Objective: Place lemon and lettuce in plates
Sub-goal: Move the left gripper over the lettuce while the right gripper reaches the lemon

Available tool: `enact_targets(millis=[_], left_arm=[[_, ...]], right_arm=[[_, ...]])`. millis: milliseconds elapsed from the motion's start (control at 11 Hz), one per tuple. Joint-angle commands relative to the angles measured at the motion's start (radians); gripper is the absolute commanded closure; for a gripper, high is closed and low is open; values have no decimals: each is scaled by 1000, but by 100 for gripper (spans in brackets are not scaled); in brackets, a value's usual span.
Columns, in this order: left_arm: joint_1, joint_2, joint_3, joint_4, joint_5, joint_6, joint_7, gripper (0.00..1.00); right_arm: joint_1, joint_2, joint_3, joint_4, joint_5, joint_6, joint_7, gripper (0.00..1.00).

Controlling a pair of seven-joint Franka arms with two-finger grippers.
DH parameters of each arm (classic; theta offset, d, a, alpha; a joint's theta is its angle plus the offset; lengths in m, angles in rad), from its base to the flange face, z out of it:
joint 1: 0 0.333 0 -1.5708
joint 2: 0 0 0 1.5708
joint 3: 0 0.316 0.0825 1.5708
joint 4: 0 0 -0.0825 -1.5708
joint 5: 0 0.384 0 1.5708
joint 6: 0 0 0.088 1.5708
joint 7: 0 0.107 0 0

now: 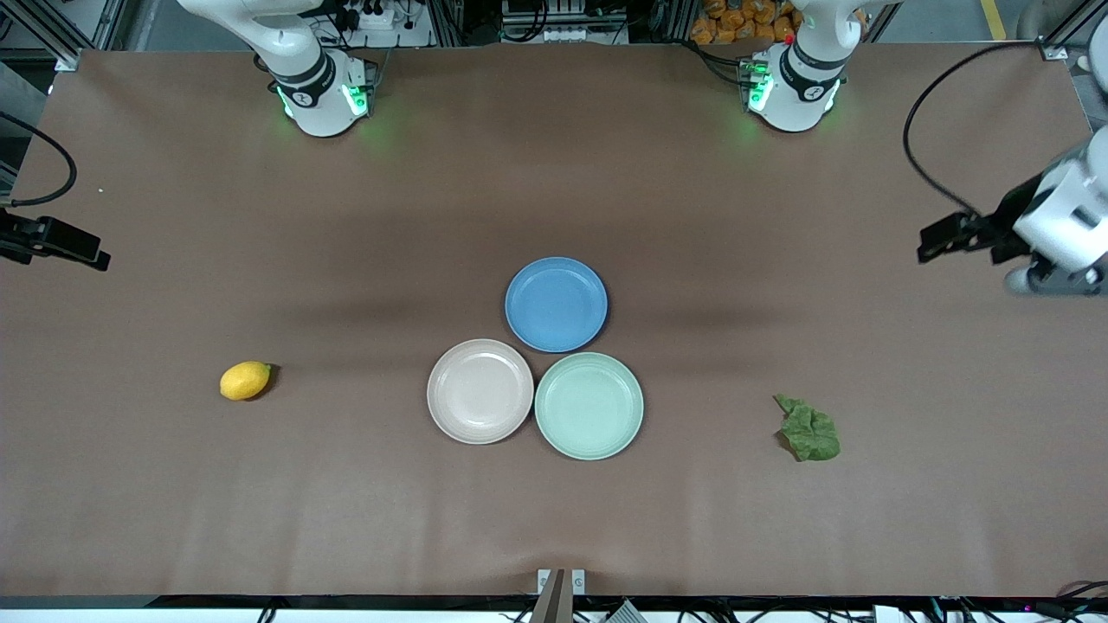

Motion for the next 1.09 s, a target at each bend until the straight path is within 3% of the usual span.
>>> enact_targets(millis=[0, 273, 455, 818, 1000], left_arm=[[0, 84, -7, -3, 19, 98, 24, 0], [-12, 202, -7, 7, 36, 271, 21, 0], [-61, 288, -7, 10, 146, 397, 4, 0], [-72, 457, -7, 55, 140, 540, 2, 0], [-71, 506, -7, 55, 139, 595, 2, 0]], right_arm=[[-10, 2, 5, 5, -7, 0, -8, 0], [-38, 5, 7, -5, 8, 33, -8, 0], [-38, 16, 7, -8, 10, 53, -8, 0], [-38, 33, 8, -60, 14, 127, -8, 0], [-45, 36, 7, -104, 65, 177, -9, 0]])
